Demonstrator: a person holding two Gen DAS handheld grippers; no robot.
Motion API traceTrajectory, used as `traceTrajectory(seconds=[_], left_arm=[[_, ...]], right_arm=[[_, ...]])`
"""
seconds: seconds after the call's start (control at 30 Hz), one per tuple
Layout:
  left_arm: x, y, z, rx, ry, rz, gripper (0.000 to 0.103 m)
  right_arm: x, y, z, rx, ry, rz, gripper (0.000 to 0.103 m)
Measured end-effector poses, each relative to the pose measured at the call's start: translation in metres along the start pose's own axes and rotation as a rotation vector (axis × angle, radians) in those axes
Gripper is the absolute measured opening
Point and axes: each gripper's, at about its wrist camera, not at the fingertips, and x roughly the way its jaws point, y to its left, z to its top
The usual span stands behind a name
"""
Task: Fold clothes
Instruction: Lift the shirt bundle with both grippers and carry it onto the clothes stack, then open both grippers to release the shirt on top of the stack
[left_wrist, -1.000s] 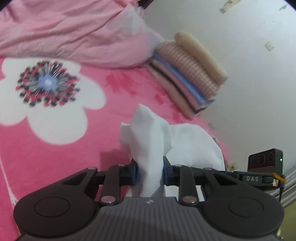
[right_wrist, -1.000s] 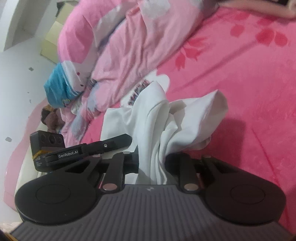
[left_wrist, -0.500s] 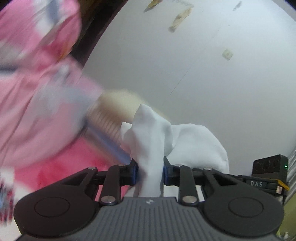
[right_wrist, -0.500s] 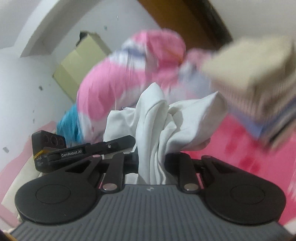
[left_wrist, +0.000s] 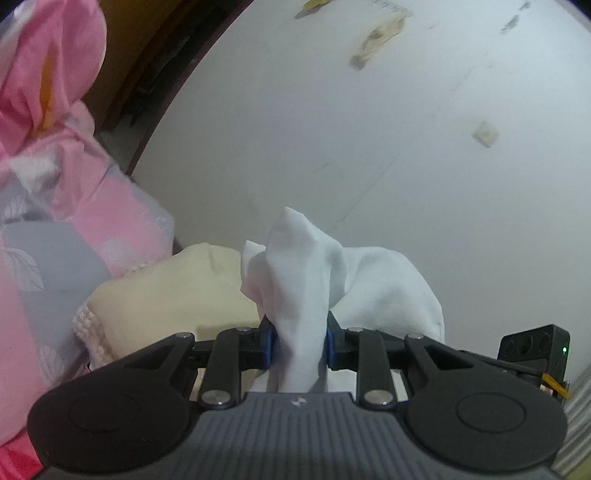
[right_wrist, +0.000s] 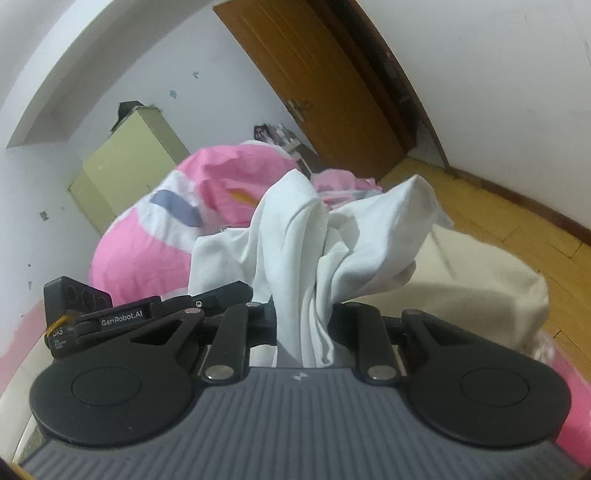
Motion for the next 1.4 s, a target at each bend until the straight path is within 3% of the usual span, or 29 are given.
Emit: traceTrajectory(seconds=[0.1,0.17,0.2,0.27,0.33,0.4,0.47,0.53,0.57,0.7,0.77,0.87,0.97,1.03,1.1,1.23,1.3,1.37,1.4], left_arm=[[0.026,0.022,0.001,-0.025,0.018,0.013,0.029],[0.038,0.043,0.001,-0.069,0.035,0.034,0.046],[0.042,0.053,0.0,-0.09,0.04,0.041,0.05],[0.048,0.067,-0.002,-0.116,0.035,0.021,0.052],[0.045,0.074,-0.002,-0.14,0.023,-0.019,0.059],[0.034,0.073,0.001,-0.131,-0.017,-0.015,0.069],[0.019,0.068,0.002,-0.106,-0.079,0.014,0.081],[0.005,0.062,0.003,-0.075,-0.138,0.042,0.081],[-0.001,0.053,0.003,-0.039,-0.163,0.055,0.08],[-0.014,0.004,-0.005,0.206,-0.245,0.112,0.072],[-0.003,-0.02,-0.01,0.349,-0.251,0.118,0.067],[0.028,-0.023,-0.007,0.393,-0.192,0.139,0.056],[0.062,-0.005,-0.004,0.374,-0.115,0.234,0.04],[0.078,0.008,-0.006,0.378,-0.082,0.268,0.039],[0.086,0.019,-0.008,0.369,-0.063,0.269,0.039],[0.083,0.029,-0.005,0.329,-0.051,0.236,0.041],[0.069,0.029,0.0,0.266,-0.064,0.185,0.052],[0.05,0.029,0.005,0.219,-0.097,0.17,0.074],[0.041,0.029,0.01,0.202,-0.115,0.172,0.076]], right_arm=[[0.028,-0.029,0.007,0.028,0.014,0.025,0.018],[0.047,-0.051,0.006,0.069,0.016,0.038,0.024],[0.055,-0.06,0.003,0.095,0.016,0.031,0.026],[0.069,-0.078,-0.003,0.145,0.025,0.011,0.047],[0.072,-0.089,-0.008,0.178,0.017,0.024,0.051],[0.063,-0.09,-0.01,0.201,-0.016,0.037,0.057],[0.054,-0.092,-0.011,0.224,-0.05,0.049,0.071],[0.04,-0.091,-0.009,0.225,-0.096,0.033,0.082],[0.031,-0.089,-0.008,0.218,-0.135,0.026,0.082],[0.001,-0.075,-0.005,0.14,-0.262,0.002,0.08],[0.004,-0.058,-0.005,0.052,-0.273,-0.013,0.058],[0.029,-0.041,-0.003,-0.035,-0.237,-0.036,0.031],[0.064,-0.047,-0.001,-0.037,-0.181,-0.109,0.018],[0.086,-0.056,-0.006,-0.044,-0.136,-0.167,0.013],[0.104,-0.064,-0.015,-0.066,-0.104,-0.206,0.009],[0.105,-0.071,-0.021,-0.021,-0.107,-0.191,0.007],[0.089,-0.067,-0.019,0.008,-0.154,-0.163,0.012],[0.066,-0.062,-0.017,0.046,-0.214,-0.13,0.022],[0.051,-0.057,-0.015,0.063,-0.241,-0.13,0.026]])
